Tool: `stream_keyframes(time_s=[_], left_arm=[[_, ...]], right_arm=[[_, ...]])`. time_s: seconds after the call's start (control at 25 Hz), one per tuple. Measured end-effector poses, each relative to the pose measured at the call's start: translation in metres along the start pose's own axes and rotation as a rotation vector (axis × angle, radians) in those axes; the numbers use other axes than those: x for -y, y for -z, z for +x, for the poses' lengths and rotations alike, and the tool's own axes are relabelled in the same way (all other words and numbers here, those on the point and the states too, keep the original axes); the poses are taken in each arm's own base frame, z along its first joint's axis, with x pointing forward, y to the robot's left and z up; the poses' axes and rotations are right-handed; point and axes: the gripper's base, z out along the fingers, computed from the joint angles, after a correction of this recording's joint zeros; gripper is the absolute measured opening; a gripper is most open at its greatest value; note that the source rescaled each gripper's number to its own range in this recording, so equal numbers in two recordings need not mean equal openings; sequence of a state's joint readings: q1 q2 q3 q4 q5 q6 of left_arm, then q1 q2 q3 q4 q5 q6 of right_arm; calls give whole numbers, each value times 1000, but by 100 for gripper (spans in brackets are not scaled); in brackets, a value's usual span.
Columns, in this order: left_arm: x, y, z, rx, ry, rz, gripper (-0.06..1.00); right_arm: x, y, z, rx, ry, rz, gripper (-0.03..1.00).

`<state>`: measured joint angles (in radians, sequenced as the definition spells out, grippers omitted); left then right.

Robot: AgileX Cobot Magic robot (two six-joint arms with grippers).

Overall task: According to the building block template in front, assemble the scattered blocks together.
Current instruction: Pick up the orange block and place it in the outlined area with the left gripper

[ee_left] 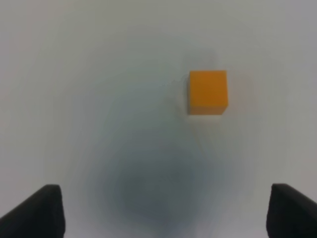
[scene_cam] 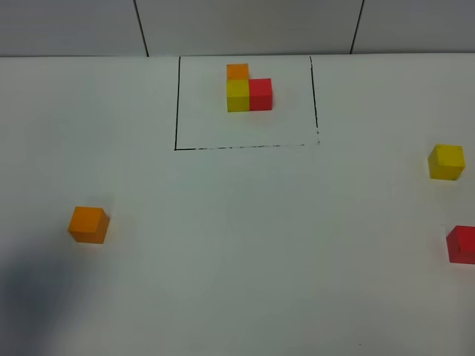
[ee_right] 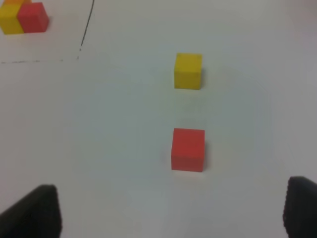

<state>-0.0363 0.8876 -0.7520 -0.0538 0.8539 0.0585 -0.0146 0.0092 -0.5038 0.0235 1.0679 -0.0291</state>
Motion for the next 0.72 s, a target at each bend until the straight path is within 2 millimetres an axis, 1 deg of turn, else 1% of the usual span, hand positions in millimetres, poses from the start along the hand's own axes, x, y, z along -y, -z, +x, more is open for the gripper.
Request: stream_keyframes(time_s=[0.04,0.12,0.2,0.28,0.4,0.48,0.56,0.72], left_arm=[[-1,-10,-12,-39,6,1,100],[-2,-34,-30,-123,12,4,100],[-2,-59,-43,-207,28,19,100],[2,-80,-51,-275,21,38,100],[15,-105,-53,-350,-23,60,100],[23,-119,-53,-374,-40,65,100],[26,-127,-54,-373,-28,64,100],[27,-138,-56,-358,32,50,100]], right_arm=[[0,0,0,0,0,0,81],[0,0,0,0,0,0,81],[0,0,0,0,0,0,81],[0,0,0,0,0,0,81],[0,0,0,0,0,0,81],[0,0,0,0,0,0,81],[0,0,0,0,0,0,81],[0,0,0,0,0,0,81]])
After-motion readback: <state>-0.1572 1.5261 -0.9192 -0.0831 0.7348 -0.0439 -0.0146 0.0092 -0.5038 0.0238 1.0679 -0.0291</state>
